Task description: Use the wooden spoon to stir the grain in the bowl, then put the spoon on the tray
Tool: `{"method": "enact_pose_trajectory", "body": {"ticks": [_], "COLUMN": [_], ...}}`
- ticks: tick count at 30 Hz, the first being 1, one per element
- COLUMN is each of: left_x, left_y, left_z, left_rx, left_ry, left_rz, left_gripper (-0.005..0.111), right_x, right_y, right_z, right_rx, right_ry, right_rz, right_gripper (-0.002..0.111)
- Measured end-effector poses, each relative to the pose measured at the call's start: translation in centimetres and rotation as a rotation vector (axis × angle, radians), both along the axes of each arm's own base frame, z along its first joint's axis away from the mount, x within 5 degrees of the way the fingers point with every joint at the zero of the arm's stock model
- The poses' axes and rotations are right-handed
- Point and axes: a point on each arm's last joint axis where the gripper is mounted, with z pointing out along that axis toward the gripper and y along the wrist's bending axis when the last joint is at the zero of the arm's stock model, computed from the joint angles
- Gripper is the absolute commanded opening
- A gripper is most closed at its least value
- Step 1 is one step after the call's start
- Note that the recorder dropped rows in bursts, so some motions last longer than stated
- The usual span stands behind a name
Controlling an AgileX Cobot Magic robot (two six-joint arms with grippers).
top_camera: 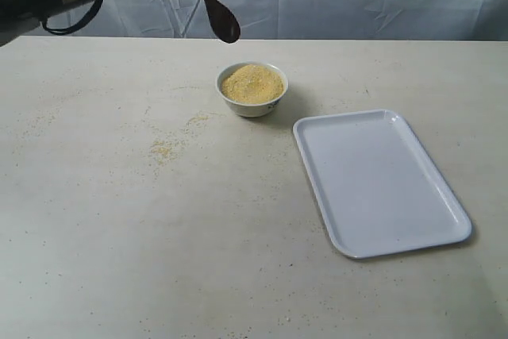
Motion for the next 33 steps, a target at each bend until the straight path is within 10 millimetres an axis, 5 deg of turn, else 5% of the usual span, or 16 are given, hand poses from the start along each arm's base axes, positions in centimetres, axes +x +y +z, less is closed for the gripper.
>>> {"method": "enact_pose_trajectory", "body": {"ticks": [7,23,33], "left_x": [0.8,5.2,6.6], "left_y": [0.1,-1.7,-3.6], "left_z": [-0.3,-11.1,-11.5], "left_rx": [0.036,0.021,0.156], "left_ry": [-0.143,-0.107,-0.176], "left_rz": [0.091,0.127,0.075], "left_gripper": [0.0,0.0,0.0], "right_x": [0.0,0.0,0.0], "right_y": [0.0,0.0,0.0], "right_z": [0.0,0.0,0.0], "right_rx": [0.0,0.0,0.0], "right_ry": [0.0,0.0,0.0], "right_rz": [0.0,0.0,0.0], "right_gripper": [-0.001,-0.001,-0.001]}}
